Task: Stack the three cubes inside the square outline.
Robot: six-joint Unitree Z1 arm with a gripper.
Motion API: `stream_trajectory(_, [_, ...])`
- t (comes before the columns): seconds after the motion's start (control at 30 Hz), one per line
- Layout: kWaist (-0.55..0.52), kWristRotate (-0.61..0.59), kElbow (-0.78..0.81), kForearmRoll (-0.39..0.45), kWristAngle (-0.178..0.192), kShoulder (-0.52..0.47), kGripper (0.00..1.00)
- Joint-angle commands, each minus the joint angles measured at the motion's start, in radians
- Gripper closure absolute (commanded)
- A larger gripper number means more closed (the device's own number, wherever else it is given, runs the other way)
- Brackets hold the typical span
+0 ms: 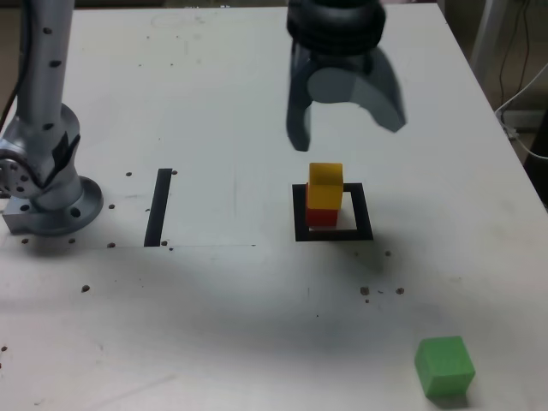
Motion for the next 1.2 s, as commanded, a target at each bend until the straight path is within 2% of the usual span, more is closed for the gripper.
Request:
stream_trajectory(0.0, [-0.022,-0.003,-0.051,0.034,-0.014,0.034,0.01])
stream_trajectory(0.63, [-0.224,-0.246,-0.234,0.068,-0.160,0.219,0.01])
stream_trajectory(0.87, [-0.279,-0.313,-0.293,0.065,-0.187,0.274,0.01])
stream_trajectory(1.17, [-0.313,-0.340,-0.397,0.067,-0.218,0.371,0.01])
